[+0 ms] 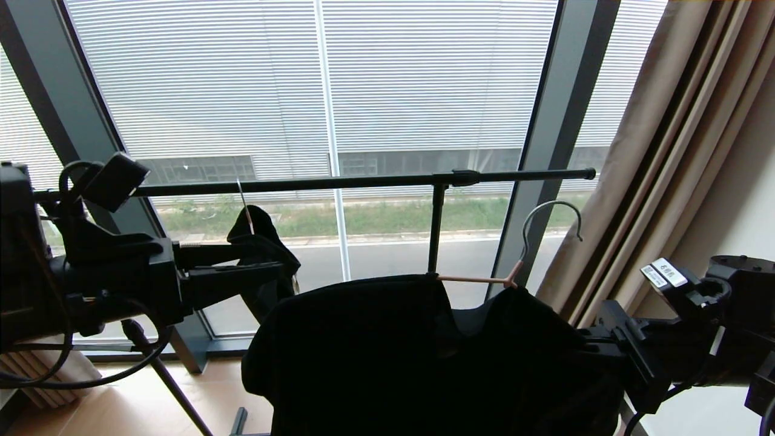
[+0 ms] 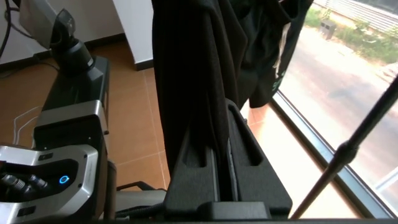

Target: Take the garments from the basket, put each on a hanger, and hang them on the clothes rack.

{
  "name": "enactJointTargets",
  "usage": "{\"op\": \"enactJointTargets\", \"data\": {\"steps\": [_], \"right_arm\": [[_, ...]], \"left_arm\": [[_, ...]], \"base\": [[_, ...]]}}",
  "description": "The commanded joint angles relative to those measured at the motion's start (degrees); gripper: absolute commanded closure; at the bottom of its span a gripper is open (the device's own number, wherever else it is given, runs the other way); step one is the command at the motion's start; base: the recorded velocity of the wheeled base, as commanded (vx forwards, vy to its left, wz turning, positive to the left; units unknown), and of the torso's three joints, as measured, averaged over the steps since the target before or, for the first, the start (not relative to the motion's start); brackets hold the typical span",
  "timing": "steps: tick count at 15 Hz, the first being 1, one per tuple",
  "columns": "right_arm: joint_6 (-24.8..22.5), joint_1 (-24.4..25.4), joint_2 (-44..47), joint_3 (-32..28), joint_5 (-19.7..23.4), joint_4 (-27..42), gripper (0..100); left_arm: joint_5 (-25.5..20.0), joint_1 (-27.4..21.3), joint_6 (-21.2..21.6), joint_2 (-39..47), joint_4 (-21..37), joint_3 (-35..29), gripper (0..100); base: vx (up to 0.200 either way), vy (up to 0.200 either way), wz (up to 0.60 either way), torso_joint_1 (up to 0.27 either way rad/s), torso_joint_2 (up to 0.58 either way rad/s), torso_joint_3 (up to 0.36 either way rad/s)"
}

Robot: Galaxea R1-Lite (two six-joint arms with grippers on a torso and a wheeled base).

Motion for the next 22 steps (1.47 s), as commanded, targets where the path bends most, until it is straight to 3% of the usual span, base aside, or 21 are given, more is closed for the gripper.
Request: {"op": "enactJointTargets", "data": {"steps": [1, 5, 9, 13, 21, 22], "right_arm": [[-0.02, 0.39, 1.13, 0.06, 0.0, -0.09, 100], [-0.02, 1.35, 1.13, 0.06, -0.26, 0.0, 100], [-0.02, 2.94, 1.04, 0.41, -0.35, 0.0, 100], [-0.02, 3.64, 1.13, 0.5, -0.35, 0.08, 100], [-0.02, 3.64, 0.6, 0.59, -0.35, 0.0, 100], [-0.02, 3.64, 0.6, 0.59, -0.35, 0.08, 100]], "left_arm": [[1.07, -6.13, 0.85, -1.68, 1.0, -3.88, 0], [1.78, -11.76, 6.21, 2.27, 3.54, -6.25, 0], [8.72, -16.5, 11.22, 5.88, 5.92, -7.83, 0], [9.07, -22.74, 11.92, 8.69, 5.92, -8.1, 0], [8.98, -25.56, 15.0, 11.24, 5.83, -6.87, 0], [8.98, -25.56, 15.0, 11.24, 5.83, -6.69, 100]], "base": [[0.0, 0.0, 0.0, 0.0, 0.0, 0.0], [0.0, 0.0, 0.0, 0.0, 0.0, 0.0], [0.0, 0.0, 0.0, 0.0, 0.0, 0.0], [0.0, 0.0, 0.0, 0.0, 0.0, 0.0], [0.0, 0.0, 0.0, 0.0, 0.0, 0.0], [0.0, 0.0, 0.0, 0.0, 0.0, 0.0]]}}
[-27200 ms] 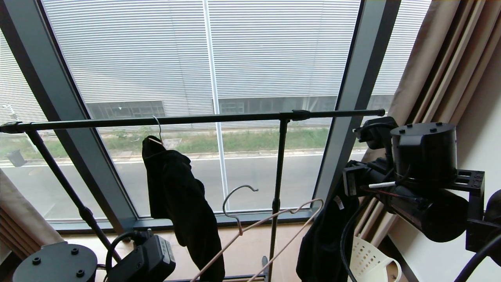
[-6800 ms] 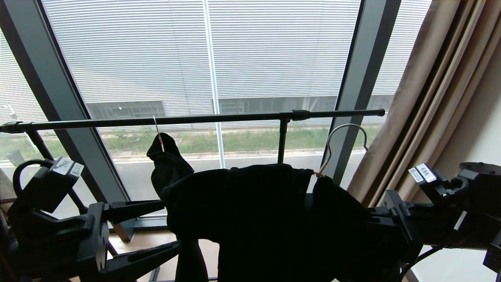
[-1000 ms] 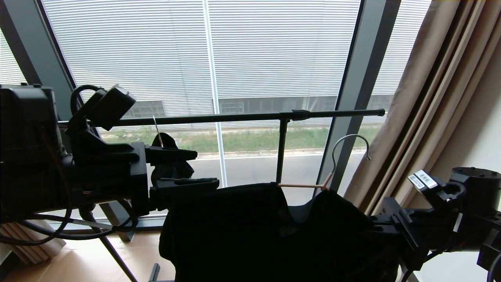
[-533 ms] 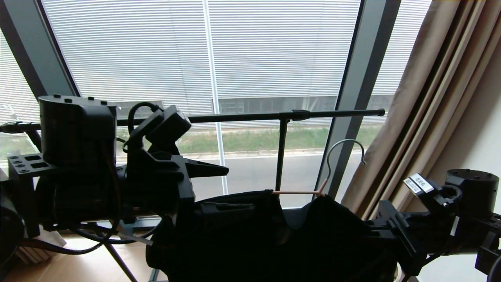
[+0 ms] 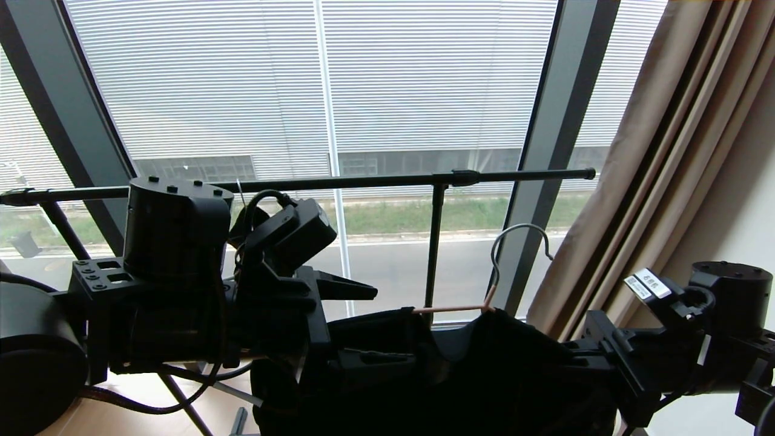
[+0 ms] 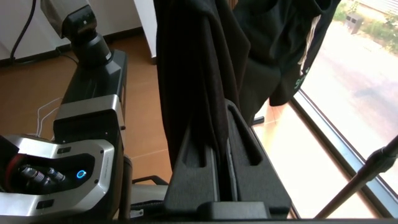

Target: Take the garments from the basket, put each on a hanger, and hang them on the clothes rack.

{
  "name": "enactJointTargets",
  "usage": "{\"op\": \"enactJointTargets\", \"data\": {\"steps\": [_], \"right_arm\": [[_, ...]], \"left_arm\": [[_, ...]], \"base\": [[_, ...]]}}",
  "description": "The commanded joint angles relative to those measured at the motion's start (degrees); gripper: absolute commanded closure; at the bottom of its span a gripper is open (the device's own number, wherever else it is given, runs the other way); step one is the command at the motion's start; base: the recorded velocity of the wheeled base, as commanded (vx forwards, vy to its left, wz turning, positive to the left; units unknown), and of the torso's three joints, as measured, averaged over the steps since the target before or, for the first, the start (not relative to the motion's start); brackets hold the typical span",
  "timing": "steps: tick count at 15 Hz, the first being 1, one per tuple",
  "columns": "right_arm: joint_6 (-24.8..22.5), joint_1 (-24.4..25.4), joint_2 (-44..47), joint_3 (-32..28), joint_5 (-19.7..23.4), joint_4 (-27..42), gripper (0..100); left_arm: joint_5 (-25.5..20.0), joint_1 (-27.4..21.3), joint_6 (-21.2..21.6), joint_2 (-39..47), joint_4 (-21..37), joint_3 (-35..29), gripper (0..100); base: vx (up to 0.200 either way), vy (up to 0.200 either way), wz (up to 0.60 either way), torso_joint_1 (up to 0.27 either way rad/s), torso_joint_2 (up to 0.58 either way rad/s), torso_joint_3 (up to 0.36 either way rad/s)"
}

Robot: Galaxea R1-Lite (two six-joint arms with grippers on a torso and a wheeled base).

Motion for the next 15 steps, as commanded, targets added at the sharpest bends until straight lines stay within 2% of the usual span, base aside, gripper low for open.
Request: {"op": "enactJointTargets", "data": {"steps": [1, 8, 13, 14, 15], "right_arm": [[0.01, -0.06, -0.23, -0.07, 0.06, -0.03, 100], [0.01, -0.06, 0.3, -0.34, 0.06, -0.38, 100], [0.01, -0.06, 0.3, -0.42, -3.63, -0.47, 100], [0.1, -0.06, 0.21, -0.6, -3.63, -0.38, 0], [0.01, -0.06, 0.12, -0.42, -3.63, -0.38, 0]], "left_arm": [[-0.02, -0.25, 0.05, 0.34, -0.07, 0.46, 100], [-0.02, -0.07, 0.23, 0.08, -0.25, 1.78, 100], [-0.02, 0.28, 0.23, -0.1, -2.36, 3.62, 100], [-0.02, 0.36, 0.14, -0.45, -3.68, 4.68, 100], [-0.02, 0.36, -0.03, -0.8, -4.91, 5.65, 100]], "base": [[0.0, 0.0, 0.0, 0.0, 0.0, 0.0], [0.0, 0.0, 0.0, 0.0, 0.0, 0.0], [0.0, 0.0, 0.0, 0.0, 0.0, 0.0], [0.0, 0.0, 0.0, 0.0, 0.0, 0.0], [0.0, 0.0, 0.0, 0.0, 0.0, 0.0]]}}
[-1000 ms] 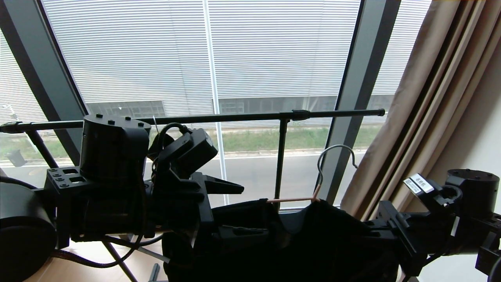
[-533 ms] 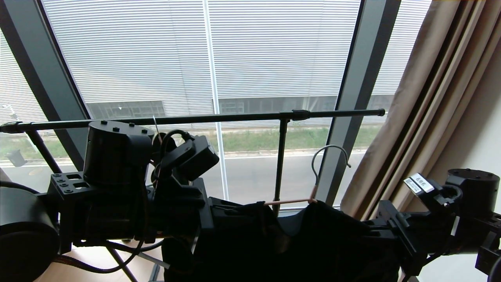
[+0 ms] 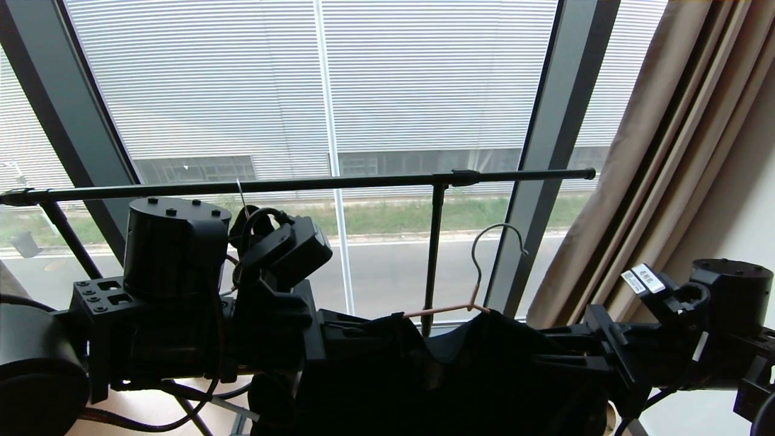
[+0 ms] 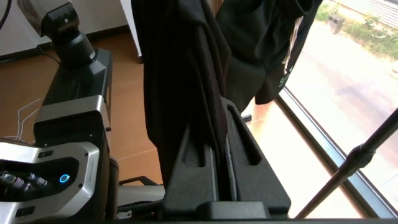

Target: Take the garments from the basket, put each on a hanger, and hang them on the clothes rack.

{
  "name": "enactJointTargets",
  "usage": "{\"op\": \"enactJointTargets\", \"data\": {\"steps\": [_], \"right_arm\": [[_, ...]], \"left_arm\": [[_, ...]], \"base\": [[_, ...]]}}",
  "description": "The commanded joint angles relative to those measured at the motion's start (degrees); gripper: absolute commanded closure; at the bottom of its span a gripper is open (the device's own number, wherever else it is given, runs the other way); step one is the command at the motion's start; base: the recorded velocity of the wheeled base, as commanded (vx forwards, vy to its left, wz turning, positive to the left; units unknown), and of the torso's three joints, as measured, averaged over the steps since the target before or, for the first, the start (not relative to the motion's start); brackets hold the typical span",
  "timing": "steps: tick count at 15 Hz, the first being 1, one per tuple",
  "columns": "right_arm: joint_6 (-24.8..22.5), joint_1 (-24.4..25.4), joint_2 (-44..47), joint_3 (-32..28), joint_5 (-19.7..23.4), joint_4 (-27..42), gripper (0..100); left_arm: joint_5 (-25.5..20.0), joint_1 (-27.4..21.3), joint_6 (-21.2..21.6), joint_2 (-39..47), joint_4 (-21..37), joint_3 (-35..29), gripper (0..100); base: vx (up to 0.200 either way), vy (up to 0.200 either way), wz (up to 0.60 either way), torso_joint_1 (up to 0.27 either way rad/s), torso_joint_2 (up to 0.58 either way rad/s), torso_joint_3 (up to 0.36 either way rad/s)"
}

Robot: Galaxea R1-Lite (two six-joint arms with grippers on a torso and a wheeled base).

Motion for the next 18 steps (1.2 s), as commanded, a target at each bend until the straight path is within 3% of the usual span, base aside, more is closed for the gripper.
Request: {"op": "enactJointTargets", "data": {"steps": [1, 9, 13, 18], "right_arm": [[-0.82, -0.15, -0.49, 0.28, -0.09, 0.09, 0], [-2.05, -1.73, -2.24, 0.01, -0.09, 0.0, 0], [-2.05, -1.82, -1.8, -0.43, -0.18, 0.09, 0], [-1.97, -3.84, 1.1, -2.18, -1.15, 0.0, 0]], "left_arm": [[-0.02, 0.3, -0.36, -1.72, -2.34, 2.83, 100], [-0.38, 6.54, -0.62, -11.92, -3.74, 10.48, 100], [-0.55, 9.62, -5.99, -22.82, -3.74, 15.4, 100], [-0.55, 10.14, -8.53, -28.97, -3.74, 18.13, 100]], "base": [[0.0, 0.0, 0.0, 0.0, 0.0, 0.0], [0.0, 0.0, 0.0, 0.0, 0.0, 0.0], [0.0, 0.0, 0.0, 0.0, 0.0, 0.0], [0.0, 0.0, 0.0, 0.0, 0.0, 0.0]]}}
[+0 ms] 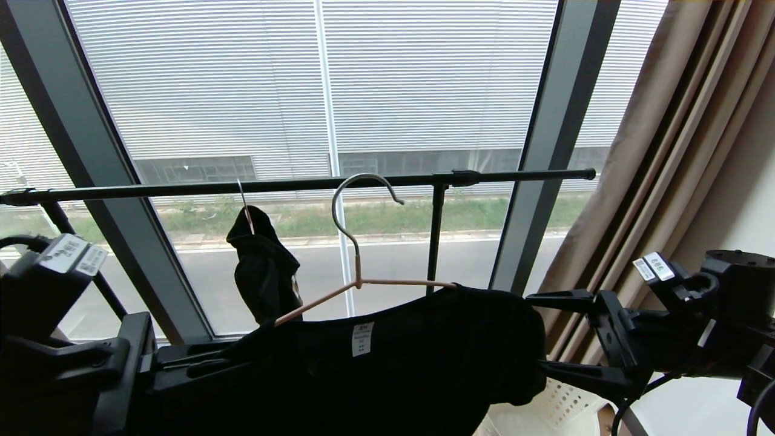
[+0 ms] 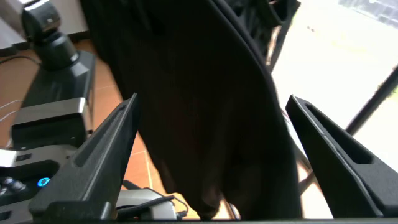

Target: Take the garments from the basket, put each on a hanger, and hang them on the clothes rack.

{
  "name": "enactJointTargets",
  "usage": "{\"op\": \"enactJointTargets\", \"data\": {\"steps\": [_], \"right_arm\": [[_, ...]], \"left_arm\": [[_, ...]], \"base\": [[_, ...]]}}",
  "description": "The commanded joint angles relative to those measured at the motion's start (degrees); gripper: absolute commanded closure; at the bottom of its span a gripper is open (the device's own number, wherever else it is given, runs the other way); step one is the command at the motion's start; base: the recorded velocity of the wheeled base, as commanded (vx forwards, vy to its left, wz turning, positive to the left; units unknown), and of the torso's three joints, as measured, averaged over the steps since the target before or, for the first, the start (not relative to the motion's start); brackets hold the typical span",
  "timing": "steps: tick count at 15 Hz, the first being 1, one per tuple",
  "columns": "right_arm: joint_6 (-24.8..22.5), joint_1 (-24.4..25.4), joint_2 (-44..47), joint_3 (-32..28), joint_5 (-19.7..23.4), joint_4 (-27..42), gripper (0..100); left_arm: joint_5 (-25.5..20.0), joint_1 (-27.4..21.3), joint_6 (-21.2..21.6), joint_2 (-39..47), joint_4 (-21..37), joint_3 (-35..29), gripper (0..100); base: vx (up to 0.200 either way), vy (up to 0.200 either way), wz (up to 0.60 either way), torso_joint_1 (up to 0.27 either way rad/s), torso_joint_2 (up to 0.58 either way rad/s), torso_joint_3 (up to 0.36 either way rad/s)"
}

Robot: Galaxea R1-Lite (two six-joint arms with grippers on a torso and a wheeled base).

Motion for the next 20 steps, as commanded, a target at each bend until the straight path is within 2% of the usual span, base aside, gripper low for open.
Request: {"op": "enactJointTargets", "data": {"steps": [1, 4, 15, 20], "right_arm": [[0.12, -0.36, 1.6, -0.61, -1.03, -0.06, 0], [0.12, -0.36, 3.88, -1.22, -2.35, -0.06, 0], [-0.41, -0.28, 8.98, -1.57, -2.7, -0.06, 0], [-0.32, -0.8, 12.93, -3.6, -2.96, -0.15, 0]], "left_arm": [[-0.03, 0.09, -0.64, -3.62, -0.05, 0.69, 100], [-0.03, 0.09, -0.73, -3.71, -0.05, 0.52, 100], [-0.12, 0.7, -2.31, -3.44, -0.14, -1.59, 100], [-0.12, 0.7, -2.4, -3.35, -0.14, -1.06, 100]], "base": [[0.0, 0.0, 0.0, 0.0, 0.0, 0.0], [0.0, 0.0, 0.0, 0.0, 0.0, 0.0], [0.0, 0.0, 0.0, 0.0, 0.0, 0.0], [0.0, 0.0, 0.0, 0.0, 0.0, 0.0]]}}
